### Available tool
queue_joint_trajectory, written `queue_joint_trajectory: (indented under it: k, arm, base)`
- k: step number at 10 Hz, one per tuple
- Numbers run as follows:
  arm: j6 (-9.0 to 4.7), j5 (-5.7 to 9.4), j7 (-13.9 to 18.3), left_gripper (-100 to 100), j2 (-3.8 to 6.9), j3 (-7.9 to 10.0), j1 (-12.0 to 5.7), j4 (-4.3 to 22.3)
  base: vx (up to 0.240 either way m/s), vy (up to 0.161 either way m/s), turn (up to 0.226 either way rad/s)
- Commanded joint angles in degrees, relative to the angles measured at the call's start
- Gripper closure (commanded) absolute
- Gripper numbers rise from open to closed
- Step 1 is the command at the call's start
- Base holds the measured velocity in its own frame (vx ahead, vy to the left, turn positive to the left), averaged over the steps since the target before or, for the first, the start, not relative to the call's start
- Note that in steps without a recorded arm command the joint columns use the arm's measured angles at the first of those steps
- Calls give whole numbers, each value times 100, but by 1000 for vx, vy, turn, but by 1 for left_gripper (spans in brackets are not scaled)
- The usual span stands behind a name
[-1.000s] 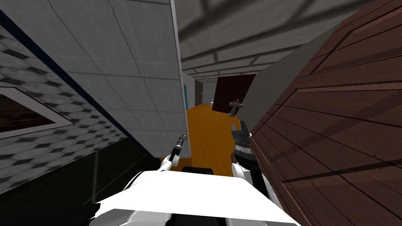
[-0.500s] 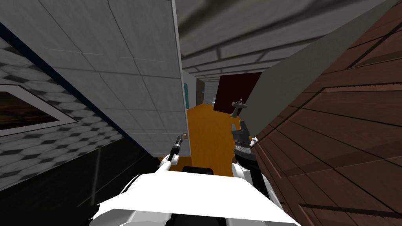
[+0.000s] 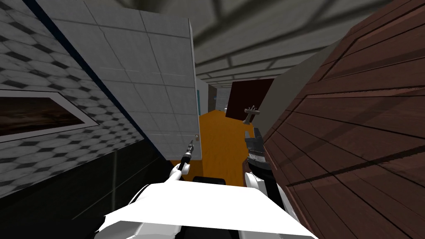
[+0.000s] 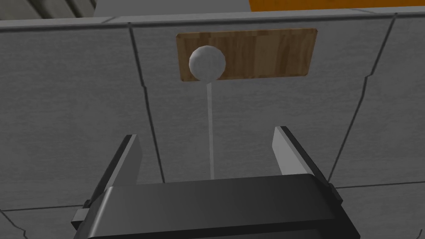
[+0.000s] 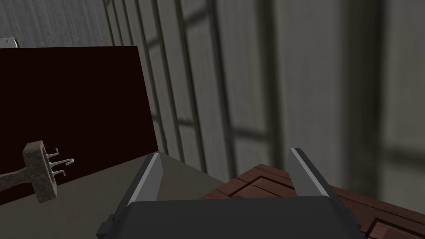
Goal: Push the door open
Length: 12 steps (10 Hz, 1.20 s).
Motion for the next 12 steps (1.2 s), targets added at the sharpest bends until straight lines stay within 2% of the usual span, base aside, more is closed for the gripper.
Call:
queue_joint_trajectory:
  k: [1, 3, 9, 11, 12]
  arm:
    - [36, -3, 14, -100, -36, -15, 25, -56]
    - [-28, 8, -7, -100, -14, 12, -3, 30]
    - [-147, 36, -51, -100, -13, 94, 44, 52]
    - [-146, 36, -52, -100, -17, 95, 48, 43]
    - [-146, 36, -52, 100, -17, 95, 48, 43]
  base:
    - [-240, -102, 32]
    - [-3, -30, -12]
    - [217, 24, -30]
    - [152, 37, -10]
    - [-20, -8, 0]
